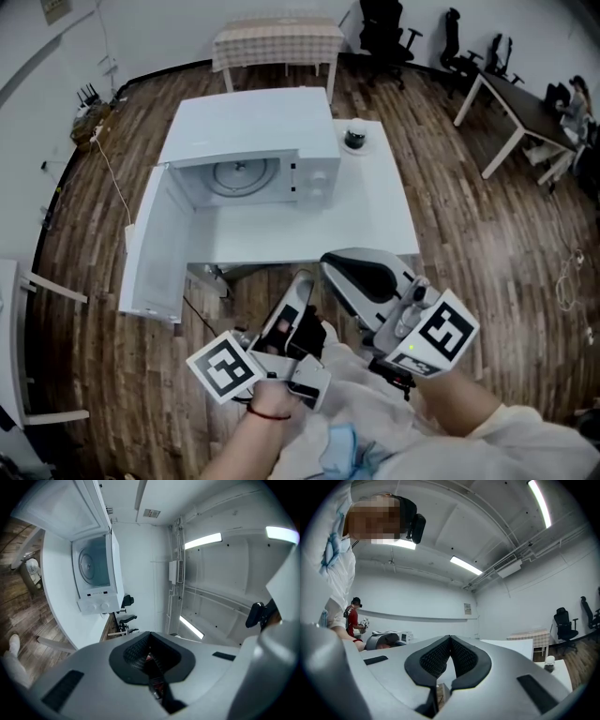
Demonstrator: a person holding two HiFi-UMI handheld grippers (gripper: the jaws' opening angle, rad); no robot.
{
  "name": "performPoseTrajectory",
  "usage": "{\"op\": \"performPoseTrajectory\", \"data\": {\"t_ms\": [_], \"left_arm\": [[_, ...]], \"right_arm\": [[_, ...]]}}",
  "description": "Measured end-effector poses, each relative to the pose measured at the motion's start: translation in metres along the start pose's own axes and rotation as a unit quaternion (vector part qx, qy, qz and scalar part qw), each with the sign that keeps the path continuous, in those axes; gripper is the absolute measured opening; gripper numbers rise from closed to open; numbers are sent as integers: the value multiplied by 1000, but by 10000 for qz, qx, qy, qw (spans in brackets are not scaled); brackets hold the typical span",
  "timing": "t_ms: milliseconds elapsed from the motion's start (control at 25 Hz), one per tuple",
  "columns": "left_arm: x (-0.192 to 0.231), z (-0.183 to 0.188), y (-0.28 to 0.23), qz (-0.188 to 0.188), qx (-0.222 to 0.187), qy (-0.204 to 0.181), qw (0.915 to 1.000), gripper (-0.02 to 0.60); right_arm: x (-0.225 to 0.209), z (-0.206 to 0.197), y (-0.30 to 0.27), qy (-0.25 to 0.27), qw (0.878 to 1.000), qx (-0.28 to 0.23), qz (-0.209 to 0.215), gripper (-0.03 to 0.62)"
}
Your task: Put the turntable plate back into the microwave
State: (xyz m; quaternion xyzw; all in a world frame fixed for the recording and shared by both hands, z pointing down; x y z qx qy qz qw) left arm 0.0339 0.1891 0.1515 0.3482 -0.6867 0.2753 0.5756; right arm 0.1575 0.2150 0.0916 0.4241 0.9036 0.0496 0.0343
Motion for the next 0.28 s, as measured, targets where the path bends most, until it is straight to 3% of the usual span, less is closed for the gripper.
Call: {"op": "performPoseTrajectory", "data": {"t_ms": [280], "left_arm": [[0,-1,-4,-11,37,47,10000,2]], "right_arm": [[-1,-1,0,-91,9999,92,67,31]]}}
Point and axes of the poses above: the fingertips, and each gripper's own axes: y backward along the fingers, x to its left, z out of its top, the point moved 7 cm from there along y, backward along the fingers, and after that the axes turned 10 degrees about z, right-handed, at the moved point
